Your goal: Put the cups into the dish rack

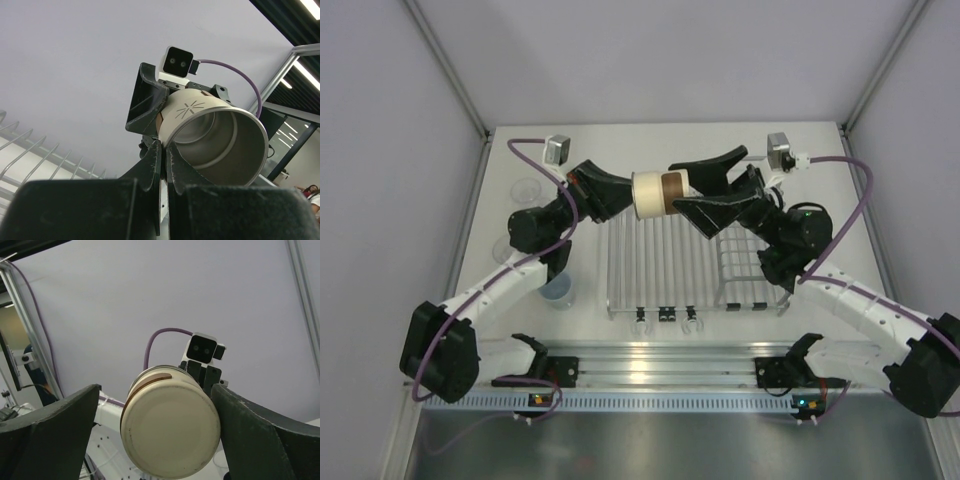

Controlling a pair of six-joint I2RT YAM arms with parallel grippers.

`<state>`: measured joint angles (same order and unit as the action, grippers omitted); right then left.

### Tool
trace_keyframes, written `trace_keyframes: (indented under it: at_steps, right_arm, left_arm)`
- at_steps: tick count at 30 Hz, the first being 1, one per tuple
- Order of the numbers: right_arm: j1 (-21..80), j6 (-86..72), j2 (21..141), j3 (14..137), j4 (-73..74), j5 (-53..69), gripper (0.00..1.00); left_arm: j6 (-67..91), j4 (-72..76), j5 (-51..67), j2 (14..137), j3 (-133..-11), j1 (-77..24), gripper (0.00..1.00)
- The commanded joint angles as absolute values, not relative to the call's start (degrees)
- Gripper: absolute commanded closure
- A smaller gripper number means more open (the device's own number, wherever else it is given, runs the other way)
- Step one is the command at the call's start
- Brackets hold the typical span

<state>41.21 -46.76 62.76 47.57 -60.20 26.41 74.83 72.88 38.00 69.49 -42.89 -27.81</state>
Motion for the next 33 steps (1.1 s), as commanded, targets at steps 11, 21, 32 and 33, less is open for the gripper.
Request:
trace_keyframes:
  at_steps: [11, 21, 32, 33]
  right_arm:
    - [43.33, -44.56, 64.42, 47.81, -56.87, 28.39, 0.74]
    - [43.59, -42.20, 64.07, 46.67, -52.31, 25.32, 1.00]
    - [43.59, -36.31, 60.91, 45.44, -45.18, 19.26, 1.00]
    - [43.59, -35.86, 60.65, 45.35, -44.91, 18.90, 1.00]
  left_arm:
    - [73.30, 78.31, 36.56, 69.79, -45.44, -29.00, 1.00]
    - [72.60, 78.31, 36.83, 69.52, -44.74, -29.09, 1.00]
    - [69.09, 74.10, 36.12, 66.98, -42.45, -28.92, 0.51]
    - [68.30, 73.48, 36.04, 66.62, -42.10, -28.92, 0.51]
